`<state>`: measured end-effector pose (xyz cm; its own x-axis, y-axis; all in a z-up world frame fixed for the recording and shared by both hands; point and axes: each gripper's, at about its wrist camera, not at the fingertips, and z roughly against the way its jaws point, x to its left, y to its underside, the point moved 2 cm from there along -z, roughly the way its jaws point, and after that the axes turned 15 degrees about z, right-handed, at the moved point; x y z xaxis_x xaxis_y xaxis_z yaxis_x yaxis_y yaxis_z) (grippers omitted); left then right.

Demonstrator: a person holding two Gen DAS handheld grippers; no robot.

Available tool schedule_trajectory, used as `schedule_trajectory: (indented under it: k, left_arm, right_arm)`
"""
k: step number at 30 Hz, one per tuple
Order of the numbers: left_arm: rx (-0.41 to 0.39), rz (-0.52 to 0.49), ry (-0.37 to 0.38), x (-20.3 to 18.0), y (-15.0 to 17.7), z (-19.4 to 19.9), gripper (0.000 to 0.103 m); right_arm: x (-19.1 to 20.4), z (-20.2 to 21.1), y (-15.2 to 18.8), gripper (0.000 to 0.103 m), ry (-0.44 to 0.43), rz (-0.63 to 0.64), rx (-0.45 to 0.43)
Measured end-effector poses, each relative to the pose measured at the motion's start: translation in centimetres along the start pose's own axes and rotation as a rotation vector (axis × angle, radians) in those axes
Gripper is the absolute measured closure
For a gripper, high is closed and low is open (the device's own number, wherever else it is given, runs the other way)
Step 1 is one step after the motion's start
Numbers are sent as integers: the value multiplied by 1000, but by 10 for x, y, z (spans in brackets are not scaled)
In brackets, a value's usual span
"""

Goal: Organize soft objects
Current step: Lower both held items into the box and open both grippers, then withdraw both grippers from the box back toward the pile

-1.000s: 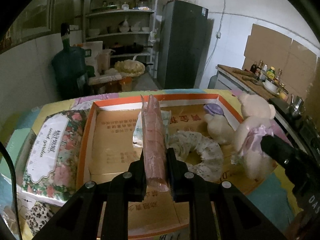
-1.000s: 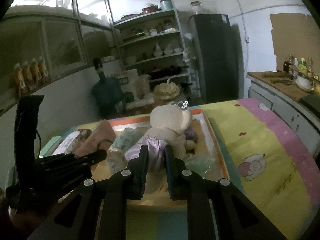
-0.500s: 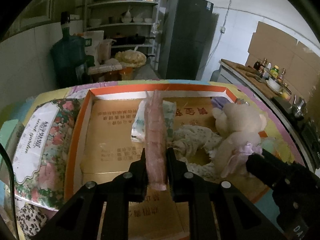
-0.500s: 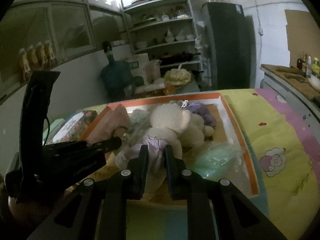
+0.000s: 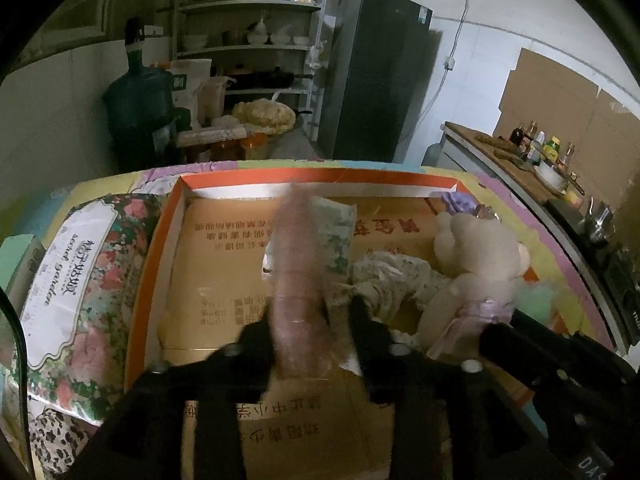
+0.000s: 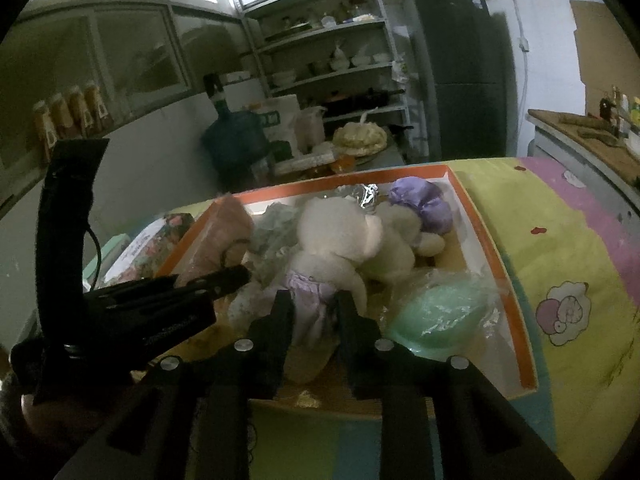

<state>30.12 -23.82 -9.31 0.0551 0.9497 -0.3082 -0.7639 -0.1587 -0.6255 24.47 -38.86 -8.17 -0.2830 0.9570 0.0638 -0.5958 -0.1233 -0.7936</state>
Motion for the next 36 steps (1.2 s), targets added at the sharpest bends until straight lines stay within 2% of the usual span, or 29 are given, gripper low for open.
schedule_trajectory:
  k: [2,6,8,10,14,28,36]
  left_arm:
    - [-6,0,1,0,-1,3,58]
    - [-21,0,-4,-1,-2,10,43]
    - [-26,0,-6,-2,-3,13,40]
    - [-36,-3,-6,-3,-3,17,39]
    - [-55,-3,5,-3,-4,26,32]
    - [-139,2,46,7,-4,74,26]
    - [-190,16,65,22,-3,108,26]
  right_arm:
    - [0,1,0,76,4,1,-5]
    - [2,4,0,72,12,3,-11]
    - [3,6,0,66,16,3,-14]
    - [3,9,0,54,21,2,-20]
    - [4,16,-1,50,33,2,-33]
    - [18,42,-5,37,63,-5,-75]
    - [33,60,-9,35,76,-7,-106]
